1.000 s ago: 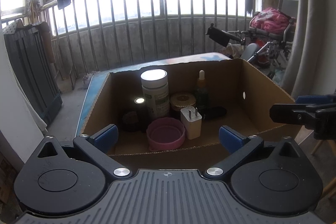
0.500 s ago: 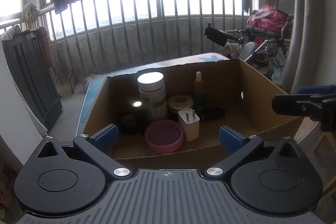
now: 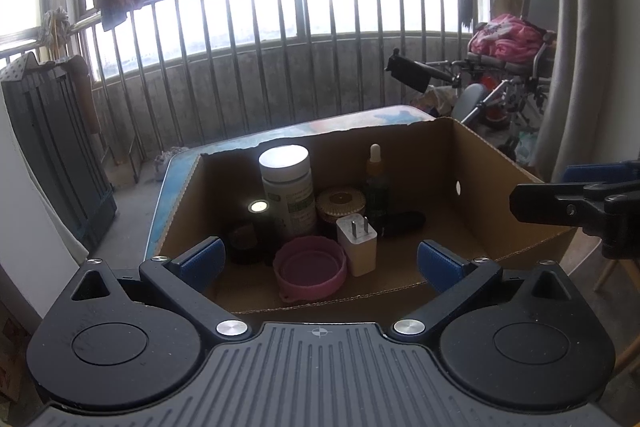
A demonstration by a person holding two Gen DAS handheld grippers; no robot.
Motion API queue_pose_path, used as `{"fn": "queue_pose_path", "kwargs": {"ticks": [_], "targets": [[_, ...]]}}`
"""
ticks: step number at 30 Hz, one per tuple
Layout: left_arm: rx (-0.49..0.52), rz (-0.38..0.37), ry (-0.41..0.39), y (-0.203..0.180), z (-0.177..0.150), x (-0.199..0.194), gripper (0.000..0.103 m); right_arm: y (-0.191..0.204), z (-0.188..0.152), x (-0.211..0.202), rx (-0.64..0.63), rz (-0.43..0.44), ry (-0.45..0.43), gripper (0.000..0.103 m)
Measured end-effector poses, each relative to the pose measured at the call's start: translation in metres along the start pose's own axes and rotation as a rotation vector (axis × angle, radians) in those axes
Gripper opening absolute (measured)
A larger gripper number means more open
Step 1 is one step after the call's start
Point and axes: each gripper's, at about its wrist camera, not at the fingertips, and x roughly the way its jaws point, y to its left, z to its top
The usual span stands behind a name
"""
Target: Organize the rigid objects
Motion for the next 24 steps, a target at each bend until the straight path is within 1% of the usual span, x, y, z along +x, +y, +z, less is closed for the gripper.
{"fn": "queue_pose_path", "kwargs": {"ticks": [4, 24], "targets": [[-0.002, -0.005, -0.014, 0.0009, 0.0035, -0.0011, 0.103, -0.0005, 0.0025, -0.0006, -0.002, -0.001, -0.009, 0.077], [0.017, -0.011, 0.002, -0.0007, 0.0000, 0.0023, 0.103, -0.0002, 0.0001, 0.0045, 0.003, -0.001, 0.005, 0.078]]}}
